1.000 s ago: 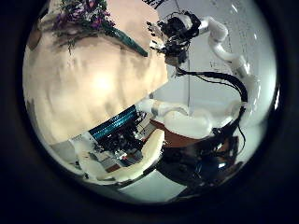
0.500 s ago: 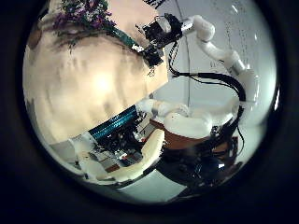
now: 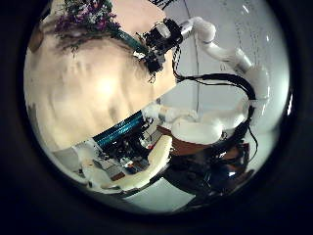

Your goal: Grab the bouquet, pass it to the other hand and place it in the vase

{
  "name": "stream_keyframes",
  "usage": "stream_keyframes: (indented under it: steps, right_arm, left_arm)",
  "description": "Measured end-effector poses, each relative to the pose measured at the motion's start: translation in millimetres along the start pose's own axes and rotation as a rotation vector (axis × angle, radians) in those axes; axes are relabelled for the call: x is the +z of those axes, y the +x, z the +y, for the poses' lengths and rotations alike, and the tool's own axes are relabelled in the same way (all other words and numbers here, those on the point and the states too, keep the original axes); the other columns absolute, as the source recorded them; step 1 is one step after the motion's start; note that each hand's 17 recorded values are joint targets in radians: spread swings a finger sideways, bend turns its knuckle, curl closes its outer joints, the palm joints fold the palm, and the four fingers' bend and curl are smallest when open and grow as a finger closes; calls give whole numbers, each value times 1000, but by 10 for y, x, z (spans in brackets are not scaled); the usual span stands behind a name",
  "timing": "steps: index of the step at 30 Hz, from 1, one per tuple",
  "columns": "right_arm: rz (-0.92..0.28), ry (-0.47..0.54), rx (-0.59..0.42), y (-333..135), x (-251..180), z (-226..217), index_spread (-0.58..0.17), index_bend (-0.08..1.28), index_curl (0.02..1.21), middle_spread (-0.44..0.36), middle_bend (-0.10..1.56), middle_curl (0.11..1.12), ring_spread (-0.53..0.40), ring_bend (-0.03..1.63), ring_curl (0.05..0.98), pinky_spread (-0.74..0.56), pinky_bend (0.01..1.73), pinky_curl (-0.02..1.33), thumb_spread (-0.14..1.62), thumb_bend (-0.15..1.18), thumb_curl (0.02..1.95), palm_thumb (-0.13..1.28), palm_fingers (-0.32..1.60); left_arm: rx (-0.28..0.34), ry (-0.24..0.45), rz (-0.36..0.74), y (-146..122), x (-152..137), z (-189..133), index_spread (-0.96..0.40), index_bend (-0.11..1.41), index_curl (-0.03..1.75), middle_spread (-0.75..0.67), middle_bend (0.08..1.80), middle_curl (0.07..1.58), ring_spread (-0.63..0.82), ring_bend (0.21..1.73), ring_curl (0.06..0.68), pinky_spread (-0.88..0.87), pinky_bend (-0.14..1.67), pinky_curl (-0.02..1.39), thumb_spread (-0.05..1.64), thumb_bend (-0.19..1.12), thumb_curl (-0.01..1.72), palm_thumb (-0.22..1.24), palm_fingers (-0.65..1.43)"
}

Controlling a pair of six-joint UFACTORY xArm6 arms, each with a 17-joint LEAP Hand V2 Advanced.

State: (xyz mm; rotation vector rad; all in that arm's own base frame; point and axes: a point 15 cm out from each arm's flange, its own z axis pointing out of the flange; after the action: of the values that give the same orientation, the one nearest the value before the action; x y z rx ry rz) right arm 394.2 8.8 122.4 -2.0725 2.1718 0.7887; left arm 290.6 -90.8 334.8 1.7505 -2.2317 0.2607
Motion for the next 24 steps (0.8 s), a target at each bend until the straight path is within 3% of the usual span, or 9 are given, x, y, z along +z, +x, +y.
stream_keyframes:
  steps: [4, 10, 13, 16, 17, 19, 21, 22, 24]
  right_arm:
    - [6, -11, -7, -32, 43, -13, -209, 183, 332, -3, 279, 352, -58, 510, 224, 155, 195, 276, 935, -25, 450, 837, 402]
    - [34, -36, -24, -41, 108, -12, -242, 198, 353, -71, 394, 391, -169, 640, 245, 73, 180, 233, 923, -25, 453, 858, 629]
    - [35, -35, -23, -49, 101, -14, -273, 219, 383, -144, 473, 423, -255, 755, 277, -82, 246, 211, 907, -21, 463, 885, 886]
    - [45, -32, -34, -87, 70, -42, -292, 218, 396, -191, 477, 434, -282, 784, 290, -194, 320, 213, 897, -24, 465, 893, 990]
    - [50, -33, -33, -81, 62, -43, -316, 226, 422, -237, 482, 446, -296, 809, 312, -347, 463, 246, 877, -22, 472, 909, 1128]
    - [58, -31, -31, -77, 48, -48, -334, 260, 447, -262, 524, 467, -309, 838, 334, -449, 581, 278, 856, -25, 477, 914, 1240]
    - [62, -22, -34, -95, 5, -78, -351, 365, 505, -270, 612, 508, -322, 892, 367, -552, 713, 322, 830, -24, 487, 930, 1309]
    - [64, -14, -38, -105, -29, -102, -354, 484, 554, -262, 703, 543, -308, 946, 395, -574, 750, 339, 816, -24, 493, 936, 1425]
    - [59, -11, -35, -107, -40, -110, -342, 649, 623, -227, 860, 602, -277, 1045, 440, -551, 838, 385, 816, -20, 504, 955, 1474]
  left_arm:
    - [0, 1, 0, 4, -3, -7, 252, 179, 346, 499, 191, 287, 628, 371, 234, 561, 192, 292, 853, -34, 311, 289, 14]
    - [1, 1, 0, 8, -13, -9, 252, 179, 345, 499, 191, 287, 628, 371, 234, 560, 193, 292, 855, -33, 314, 283, 14]
    - [1, 4, -2, 6, -26, -12, 252, 179, 345, 499, 191, 287, 628, 370, 235, 560, 193, 292, 855, -33, 315, 283, 14]
    - [1, 3, -2, 5, -27, -8, 252, 179, 345, 499, 191, 287, 628, 370, 235, 560, 193, 291, 855, -33, 316, 283, 14]
    - [1, 5, -3, 7, -34, -8, 252, 179, 345, 499, 191, 287, 628, 370, 235, 560, 193, 291, 856, -35, 314, 279, 14]
    - [0, 7, -1, 13, -38, -8, 252, 179, 345, 499, 191, 287, 628, 370, 235, 560, 193, 291, 857, -34, 313, 278, 14]
    - [0, 7, -1, 9, -40, -8, 252, 179, 345, 499, 191, 287, 628, 370, 235, 560, 193, 291, 857, -33, 312, 278, 14]
    - [-1, 9, -1, 11, -44, -7, 252, 181, 345, 499, 190, 287, 628, 370, 235, 560, 192, 291, 857, -33, 312, 278, 15]
    - [-1, 9, 0, 14, -41, -3, 252, 180, 345, 499, 190, 286, 628, 369, 235, 560, 192, 291, 857, -33, 311, 278, 15]
